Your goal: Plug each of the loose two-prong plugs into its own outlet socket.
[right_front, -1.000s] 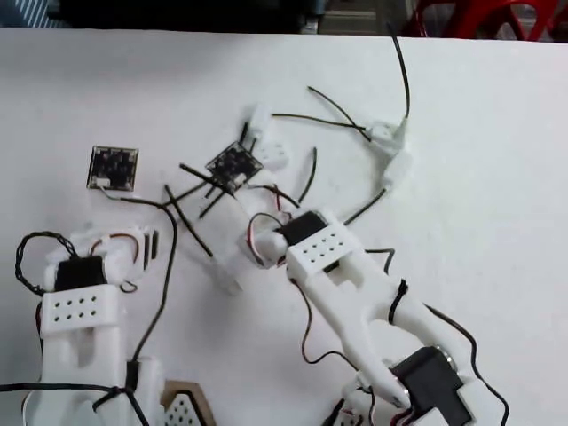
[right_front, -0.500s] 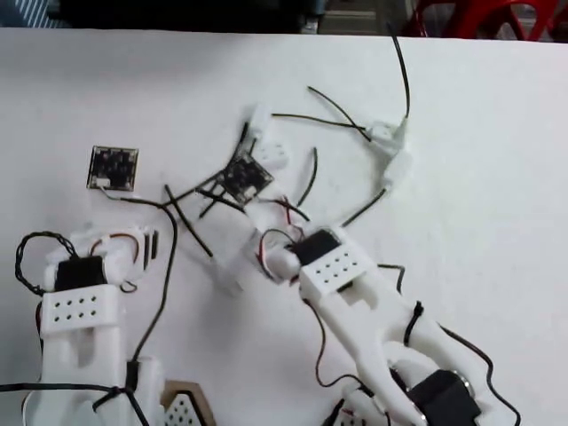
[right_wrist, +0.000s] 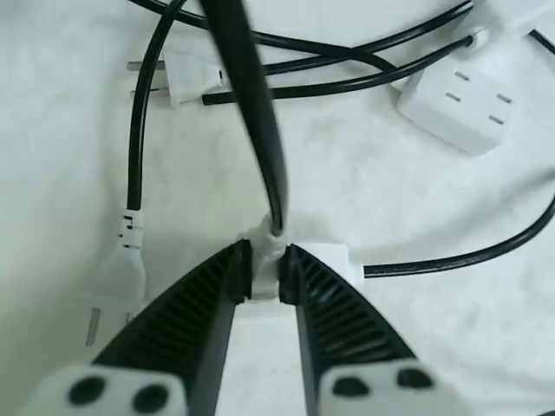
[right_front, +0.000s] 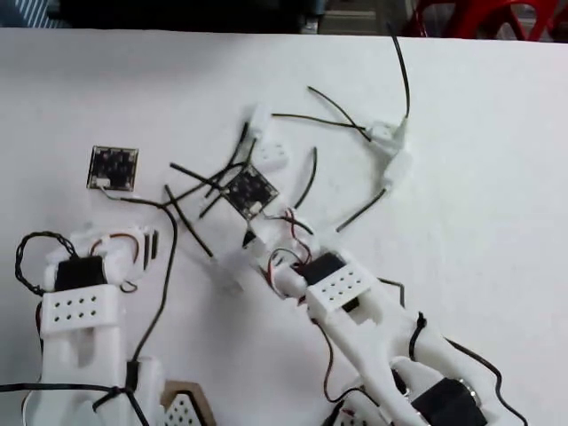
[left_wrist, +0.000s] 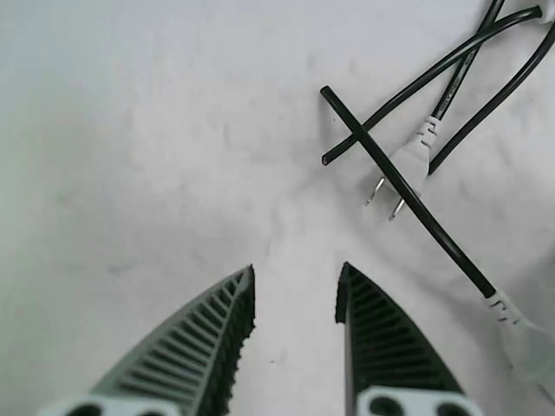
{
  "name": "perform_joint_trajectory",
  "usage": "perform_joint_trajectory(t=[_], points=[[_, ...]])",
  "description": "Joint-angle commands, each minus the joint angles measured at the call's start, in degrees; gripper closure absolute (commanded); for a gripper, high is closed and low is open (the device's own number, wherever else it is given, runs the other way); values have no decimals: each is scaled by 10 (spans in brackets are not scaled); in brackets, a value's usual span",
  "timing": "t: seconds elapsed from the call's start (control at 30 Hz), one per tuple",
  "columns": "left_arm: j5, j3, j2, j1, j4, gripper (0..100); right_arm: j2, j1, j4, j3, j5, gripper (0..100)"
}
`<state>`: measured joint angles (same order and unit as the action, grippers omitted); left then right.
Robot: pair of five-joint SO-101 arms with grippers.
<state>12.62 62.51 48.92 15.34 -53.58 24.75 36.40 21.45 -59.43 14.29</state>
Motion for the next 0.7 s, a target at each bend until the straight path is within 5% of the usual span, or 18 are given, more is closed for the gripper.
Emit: perform_joint_trajectory(t=[0.0, 0.2, 0.67], points=[[1, -3, 15, 6, 13, 835, 63, -8, -1, 1, -3, 981], [1, -3, 15, 6, 13, 835, 102, -8, 12, -14, -6, 981], [1, -3, 15, 6, 13, 835, 104, -8, -160, -143, -5, 981]])
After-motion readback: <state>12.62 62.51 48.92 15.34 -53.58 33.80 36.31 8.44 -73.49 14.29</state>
